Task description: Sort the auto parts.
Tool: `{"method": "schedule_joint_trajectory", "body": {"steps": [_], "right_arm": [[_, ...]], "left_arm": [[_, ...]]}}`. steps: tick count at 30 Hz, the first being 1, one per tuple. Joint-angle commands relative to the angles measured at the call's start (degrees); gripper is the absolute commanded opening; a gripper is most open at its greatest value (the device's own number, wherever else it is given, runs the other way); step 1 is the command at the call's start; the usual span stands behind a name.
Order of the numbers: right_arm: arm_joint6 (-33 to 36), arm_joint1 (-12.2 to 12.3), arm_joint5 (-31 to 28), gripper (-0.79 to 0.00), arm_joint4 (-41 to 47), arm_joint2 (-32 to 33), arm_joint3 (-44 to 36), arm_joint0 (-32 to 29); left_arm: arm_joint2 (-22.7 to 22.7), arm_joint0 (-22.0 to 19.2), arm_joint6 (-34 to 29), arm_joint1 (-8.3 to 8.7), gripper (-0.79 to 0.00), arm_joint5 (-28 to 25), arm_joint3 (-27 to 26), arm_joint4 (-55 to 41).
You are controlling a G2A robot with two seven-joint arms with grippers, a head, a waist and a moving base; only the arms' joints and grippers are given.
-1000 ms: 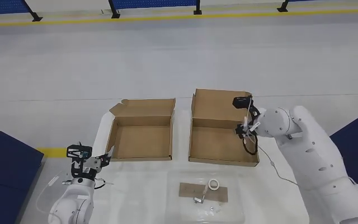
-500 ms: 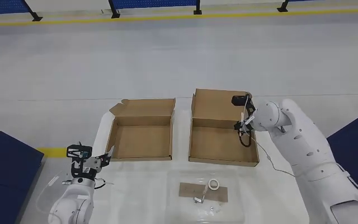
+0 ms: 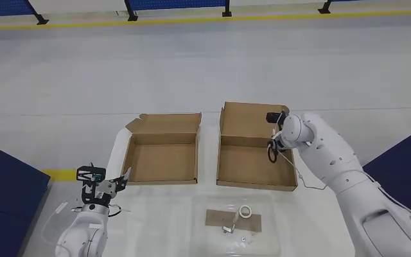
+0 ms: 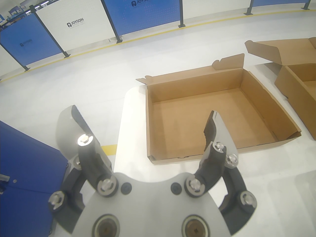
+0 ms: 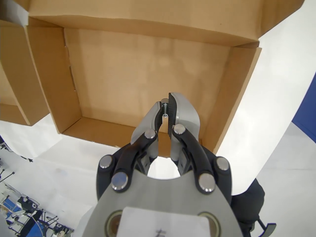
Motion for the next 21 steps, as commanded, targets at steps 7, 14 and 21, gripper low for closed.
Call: {"method": "schedule_joint_trajectory", "body": {"steps": [7, 14, 21], "right_arm": [[-4.91, -4.55, 0.47, -0.785, 2.91, -4.61, 12.45, 3.25], [-4.91, -4.55, 0.47, -0.785, 2.91, -4.61, 12.45, 3.25], [-10.45, -4.78, 0.98, -0.785, 3.87, -3.02, 14.32, 1.46]], "left_arm": [[0.0, 0.0, 0.0, 0.0, 0.0, 0.0, 0.0, 0.0], [0.0, 0.0, 0.0, 0.0, 0.0, 0.0, 0.0, 0.0], [0.0, 0.0, 0.0, 0.0, 0.0, 0.0, 0.0, 0.0]]}}
